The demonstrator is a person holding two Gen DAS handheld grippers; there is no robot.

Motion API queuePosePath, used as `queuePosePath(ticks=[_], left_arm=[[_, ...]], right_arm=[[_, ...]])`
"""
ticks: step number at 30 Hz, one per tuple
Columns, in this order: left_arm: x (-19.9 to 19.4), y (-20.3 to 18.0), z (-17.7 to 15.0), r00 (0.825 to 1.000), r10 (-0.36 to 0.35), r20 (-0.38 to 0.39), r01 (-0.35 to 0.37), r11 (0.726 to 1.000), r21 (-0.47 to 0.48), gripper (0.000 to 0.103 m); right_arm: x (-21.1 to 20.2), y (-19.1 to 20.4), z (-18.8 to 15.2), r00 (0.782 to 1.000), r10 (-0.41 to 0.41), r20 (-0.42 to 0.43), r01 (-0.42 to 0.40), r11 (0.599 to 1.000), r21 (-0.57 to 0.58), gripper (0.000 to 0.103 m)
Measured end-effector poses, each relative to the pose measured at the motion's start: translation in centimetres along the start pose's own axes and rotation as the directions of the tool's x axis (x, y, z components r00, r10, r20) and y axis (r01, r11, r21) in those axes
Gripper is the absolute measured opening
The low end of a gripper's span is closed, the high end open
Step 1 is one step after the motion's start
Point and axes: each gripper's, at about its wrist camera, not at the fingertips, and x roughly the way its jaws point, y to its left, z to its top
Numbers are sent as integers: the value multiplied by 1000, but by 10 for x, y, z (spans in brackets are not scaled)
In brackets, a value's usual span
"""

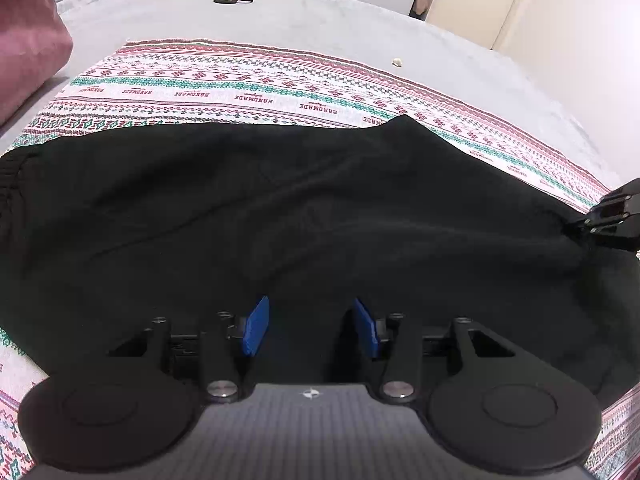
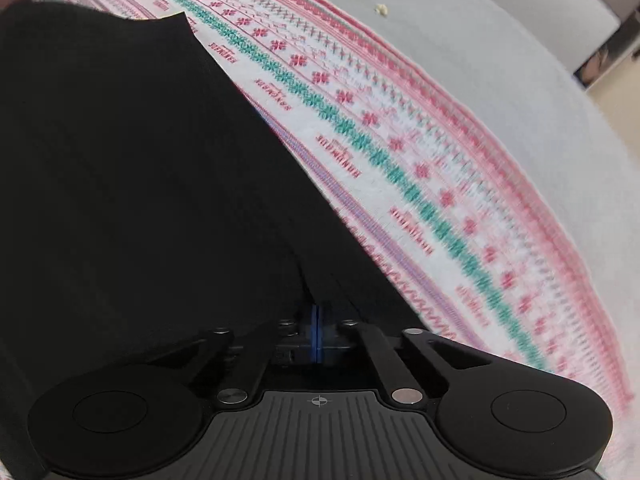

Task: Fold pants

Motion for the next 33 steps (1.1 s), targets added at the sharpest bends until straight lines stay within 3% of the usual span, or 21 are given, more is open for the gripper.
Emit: queuePosePath(ticks=[4, 7, 10, 13, 15, 17, 20, 22, 25, 28, 33], left_arm=[[-3, -5, -1, 1000, 9, 8, -9, 1000, 4, 70], [-3, -8, -2, 1000, 21, 16, -21, 1000, 4, 70], [-3, -13, -5, 999, 26, 20, -27, 999, 21, 70], [-2, -18, -8, 999, 34, 17, -35, 998, 51, 72], [-2, -19, -8, 999, 33, 4, -33, 998, 59, 74], [-3, -17, -8, 999, 31, -13, -30, 998, 53, 74], [-3, -14, -9, 999, 18, -35, -16, 999, 36, 74], [-1, -14, -8, 999, 18, -44, -16, 999, 34, 74], [0, -19, -9, 999, 27, -40, -25, 999, 46, 77], [2, -20, -9, 999, 26, -37, -24, 998, 51, 79], [5, -24, -11, 999, 35, -33, -33, 997, 66, 80]], right_arm=[[-19, -5, 1, 996, -59, 72, 59, 998, -6, 0], [-21, -2, 10, 989, -128, 80, 133, 990, -55, 0], [-8, 7, 20, 976, -212, 59, 217, 970, -112, 0], [14, 13, 18, 970, -240, 30, 241, 964, -112, 0], [22, 19, 11, 953, -299, 56, 303, 949, -92, 0], [15, 18, 1, 937, -337, 91, 340, 940, -29, 22], [-13, -17, -35, 919, -374, 122, 344, 915, 212, 39], [-33, -58, -78, 905, -416, 85, 346, 838, 423, 39], [-48, -118, -158, 889, -454, -59, 376, 650, 661, 39], [-57, -152, -228, 892, -424, -155, 374, 504, 778, 39], [-57, -176, -258, 897, -414, -155, 347, 442, 827, 39]])
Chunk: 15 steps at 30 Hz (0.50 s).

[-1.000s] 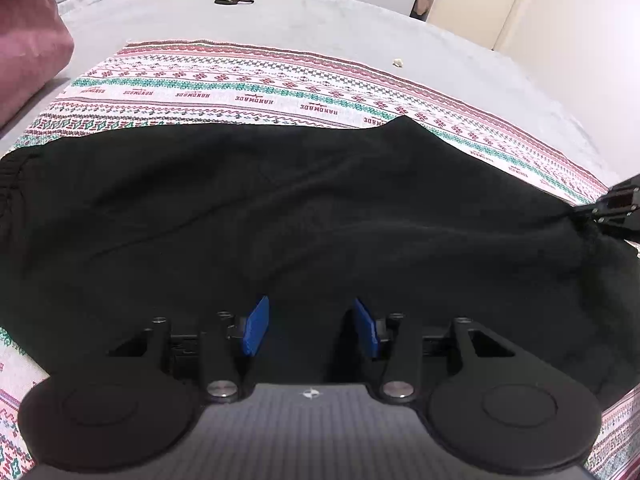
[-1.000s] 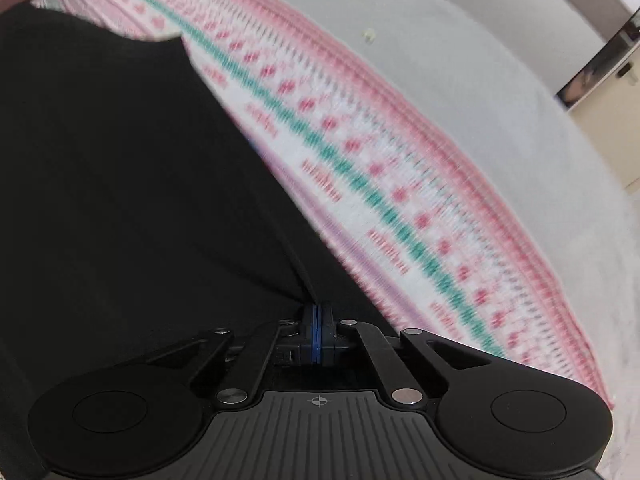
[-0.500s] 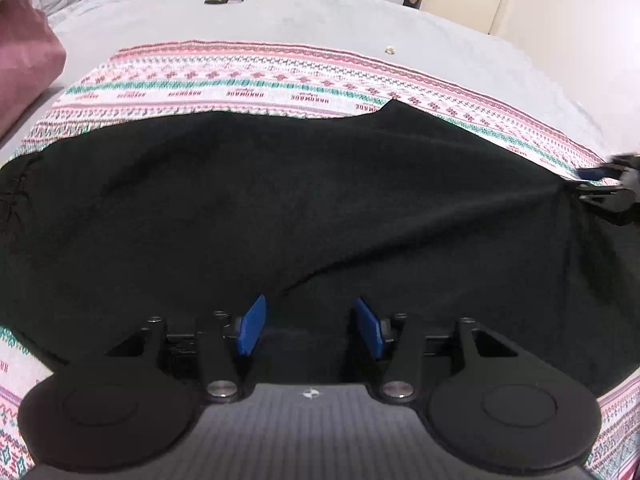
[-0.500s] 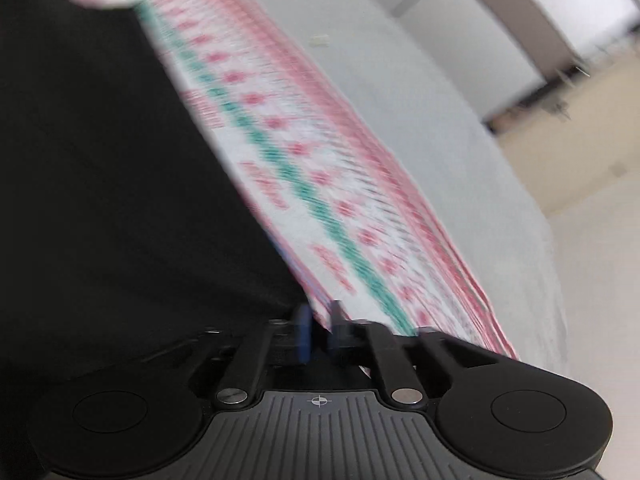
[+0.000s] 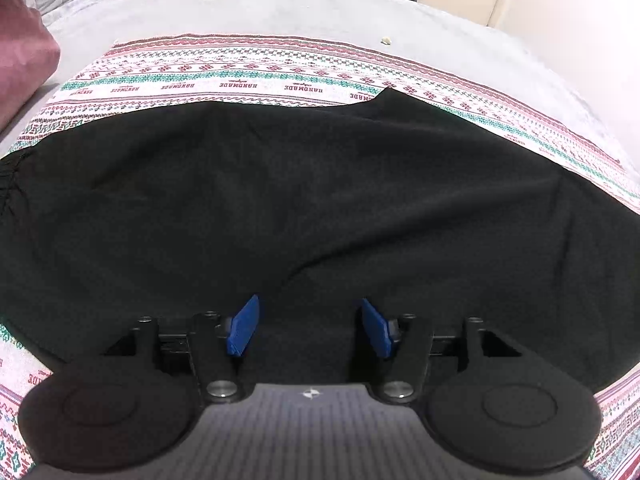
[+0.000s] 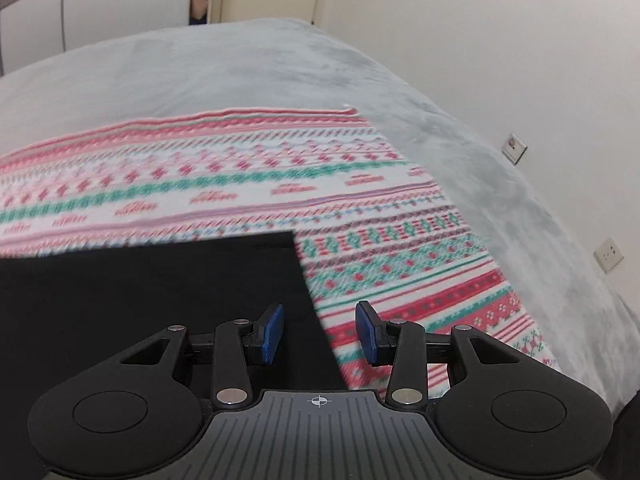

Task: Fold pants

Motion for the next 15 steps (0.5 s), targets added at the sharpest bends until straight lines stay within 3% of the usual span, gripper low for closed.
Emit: queuePosePath(ticks=[3, 6, 7, 8, 9, 15], left_arm=[[2, -2, 0, 1000, 2, 4, -2, 1000, 6, 82], [0, -1, -2, 1000, 1, 10, -1, 1000, 14, 83], [0, -2, -3, 1000, 1, 12, -1, 1000, 17, 83], [-1, -1, -3, 1000, 0, 12, 0, 1000, 18, 83], [-1, -1, -3, 1000, -2, 12, 2, 1000, 17, 83], [-3, -3, -5, 1000, -11, 13, 11, 1000, 28, 83]], right_arm=[[7, 2, 13, 998, 52, 39, -53, 998, 24, 39], [15, 20, 17, 996, 84, 24, -82, 996, -45, 38], [23, 29, 17, 996, 86, 1, -85, 993, -86, 32], [26, 35, 16, 997, 81, -16, -82, 990, -118, 13], [28, 40, 14, 997, 71, -16, -73, 986, -152, 1], [1, 46, 30, 990, 12, 138, 10, 987, -159, 0]])
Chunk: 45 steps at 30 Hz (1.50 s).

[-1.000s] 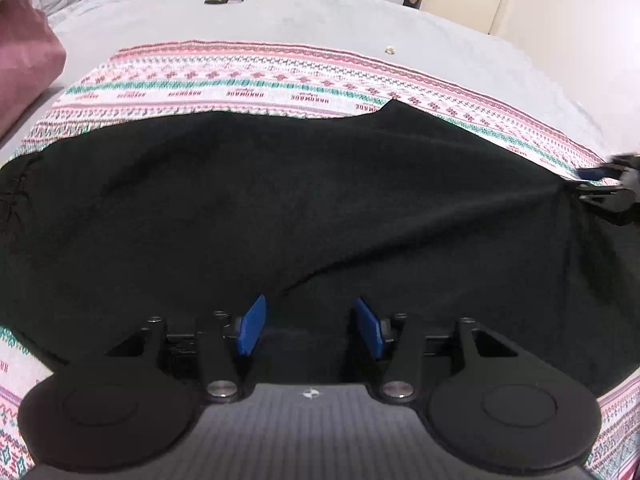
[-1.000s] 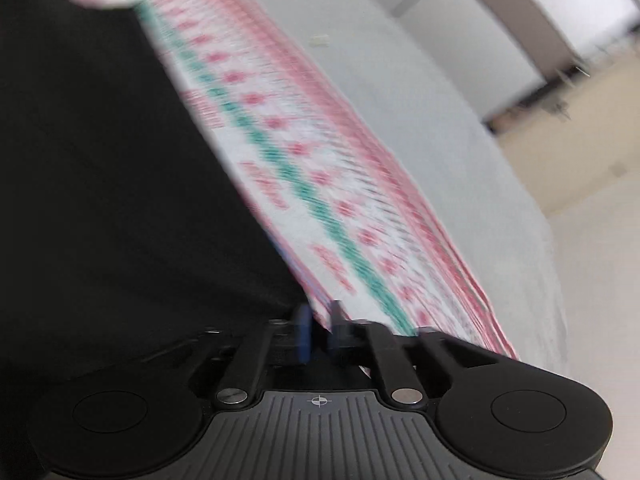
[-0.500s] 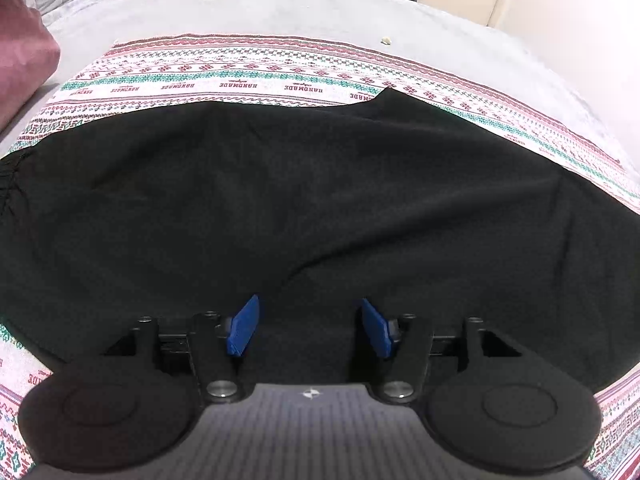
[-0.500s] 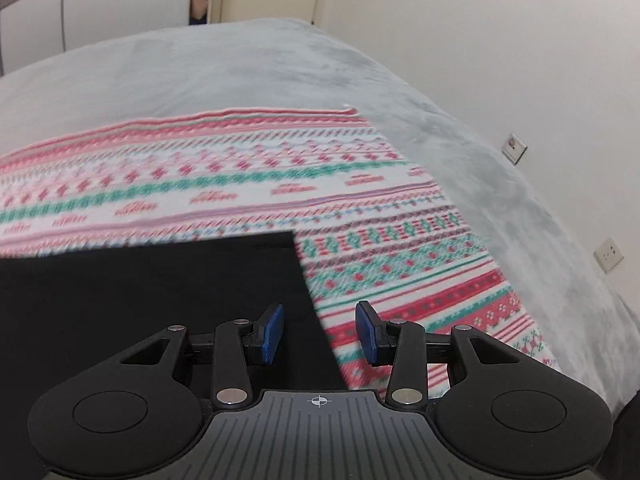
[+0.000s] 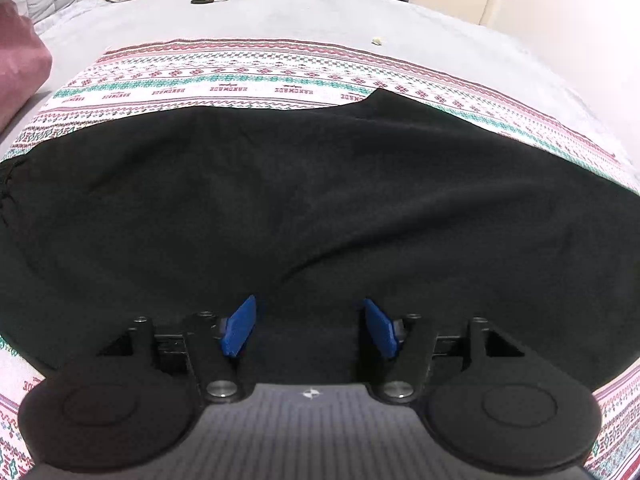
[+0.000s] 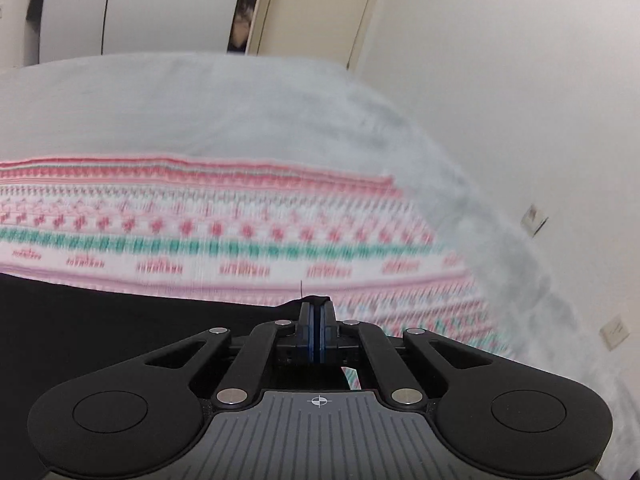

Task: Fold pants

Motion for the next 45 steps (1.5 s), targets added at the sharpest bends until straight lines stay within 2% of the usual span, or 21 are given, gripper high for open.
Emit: queuePosePath(ticks=[3, 5, 6, 7, 8, 10, 13, 15, 18, 21, 24, 26, 29, 31, 34, 37, 39, 40, 41, 44, 45], left_arm=[[-1, 1, -1, 1000, -2, -5, 2, 1000, 2, 83], [-2, 5, 0, 1000, -13, -8, 13, 1000, -7, 83], [-3, 8, 0, 1000, -20, -10, 20, 1000, -18, 83], [-4, 12, 1, 1000, -28, -12, 27, 999, -32, 83], [-5, 17, 2, 999, -38, -15, 37, 998, -50, 83], [-10, 28, 5, 998, -60, -14, 59, 994, -97, 83], [-16, 40, 7, 998, -65, -3, 64, 988, -143, 83], [-20, 47, 8, 998, -70, 2, 70, 981, -179, 83], [-25, 55, 7, 996, -89, 11, 90, 971, -222, 83], [-34, 65, 5, 997, -74, 24, 77, 966, -247, 83], [-44, 79, 3, 998, -52, 45, 62, 958, -278, 83], [-50, 90, 0, 998, -35, 54, 50, 953, -299, 83], [-58, 110, -4, 998, -8, 64, 29, 943, -332, 83], [-65, 124, -8, 997, 15, 71, 12, 932, -363, 83], [-71, 145, -12, 996, 41, 76, -5, 905, -424, 83], [-74, 164, -15, 997, 38, 74, 2, 877, -481, 83], [-76, 174, -17, 996, 46, 70, -5, 864, -503, 83], [-77, 178, -19, 996, 56, 69, -12, 858, -514, 83], [-78, 184, -21, 996, 66, 68, -20, 850, -526, 83], [-83, 201, -27, 994, 80, 69, -27, 822, -569, 83], [-85, 208, -29, 994, 80, 73, -22, 808, -589, 83]], right_arm=[[16, 12, 2, 998, -47, -30, 45, 998, -51, 1], [39, 24, -7, 987, -112, -119, 103, 991, -82, 14], [43, 31, -12, 978, -165, -131, 149, 981, -121, 17], [38, 35, -16, 971, -215, -106, 200, 970, -141, 28], [30, 34, -16, 967, -233, -99, 222, 968, -116, 46], [-2, 22, -16, 980, -188, -71, 188, 982, -7, 66], [-63, -1, -26, 995, -85, -49, 92, 981, 168, 67], [-104, -21, -46, 997, 12, -77, 16, 933, 358, 67], [-133, -49, -74, 975, 174, -138, -59, 802, 594, 65], [-158, -60, -98, 978, 170, -121, -44, 736, 676, 61], [-155, -69, -120, 982, 165, -92, -48, 689, 724, 43], [-145, -75, -125, 980, 177, -92, -56, 686, 725, 33], [-131, -87, -126, 981, 181, -74, -67, 666, 743, 33], [-123, -88, -130, 974, 180, -140, -12, 655, 756, 33], [-113, -82, -132, 967, 162, -198, 36, 679, 733, 33], [-105, -75, -129, 969, 146, -199, 42, 697, 716, 33], [-97, -71, -128, 969, 132, -211, 55, 714, 698, 26], [-94, -69, -129, 968, 118, -222, 69, 725, 685, 11], [-92, -67, -130, 966, 93, -243, 99, 731, 675, 1], [-101, -72, -129, 975, 86, -204, 89, 691, 717, 0], [-106, -72, -125, 980, 77, -185, 81, 695, 714, 0]])
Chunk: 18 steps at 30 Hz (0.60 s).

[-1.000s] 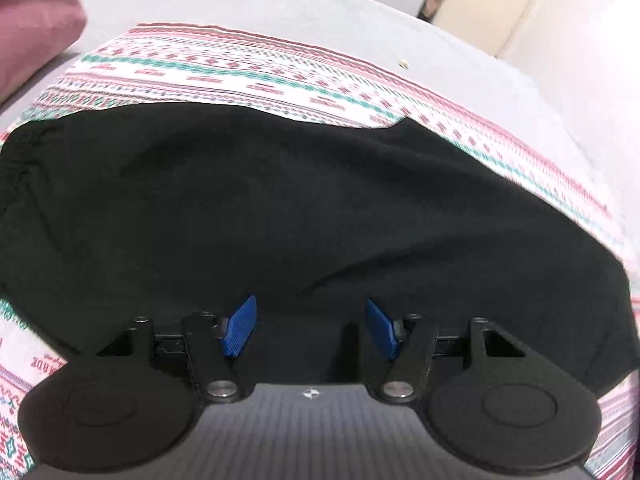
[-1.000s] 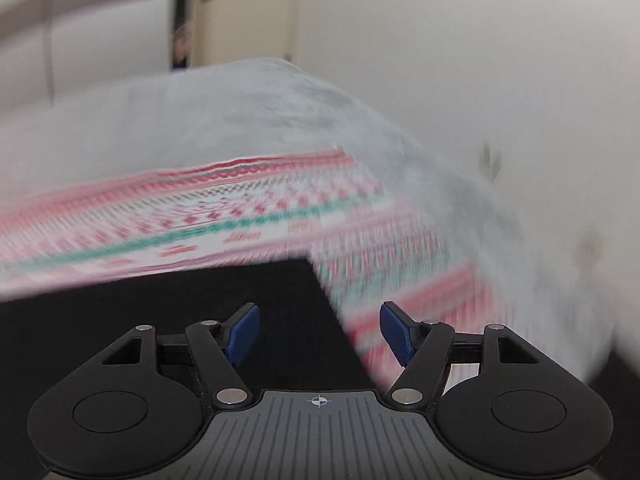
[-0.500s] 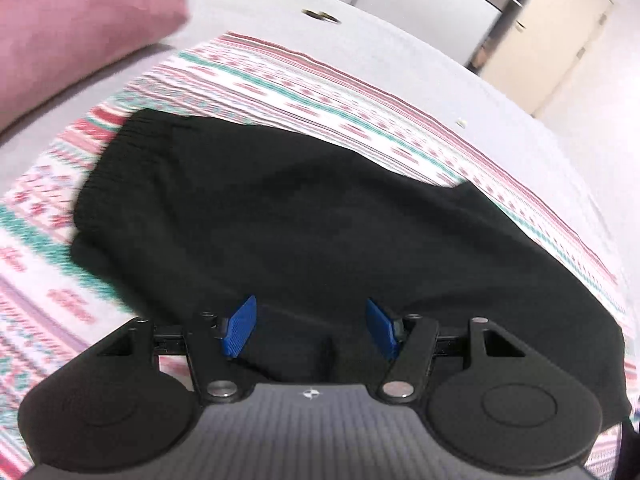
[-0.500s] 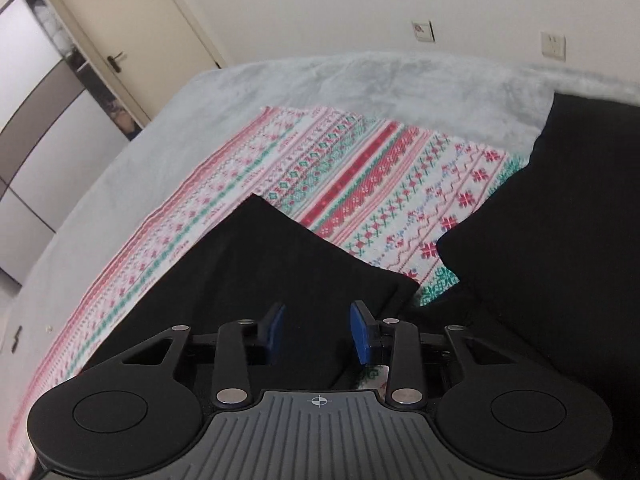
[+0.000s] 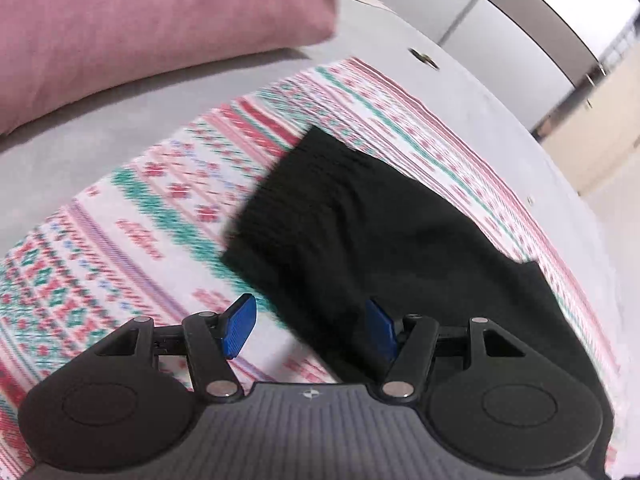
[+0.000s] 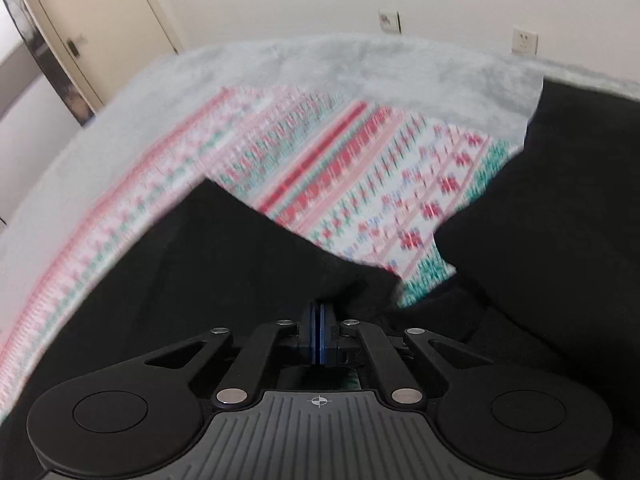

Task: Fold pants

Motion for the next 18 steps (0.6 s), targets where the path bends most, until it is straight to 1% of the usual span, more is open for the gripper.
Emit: queuePosePath(ticks=[2, 4, 7, 10, 13, 16, 18], left_arm=[[-3, 13, 4, 1000, -1, 6, 1, 999, -41, 83], [-9, 23, 4, 1000, 4, 14, -3, 997, -79, 83], [-14, 29, 1, 1000, -6, 16, 8, 994, -111, 83], [-15, 33, 1, 999, -36, 25, 39, 989, -142, 81], [-16, 37, 4, 998, -45, 49, 53, 984, -170, 81], [-13, 39, 6, 997, -51, 58, 61, 980, -192, 77], [-9, 37, 7, 997, -55, 58, 65, 981, -184, 70]], right_arm=[[-11, 4, 2, 999, 1, 36, 0, 1000, -14, 0], [-17, 2, 6, 999, 11, 48, -11, 1000, 3, 0], [-13, -3, 7, 1000, 2, 31, -2, 1000, 9, 0], [-8, -5, 5, 1000, -13, 1, 13, 1000, 13, 0], [-22, -5, 9, 999, 26, 25, -27, 999, 20, 0], [-22, -5, 10, 999, 23, 25, -23, 1000, 5, 0], [-13, -8, 8, 1000, 11, 0, -12, 1000, 12, 0]])
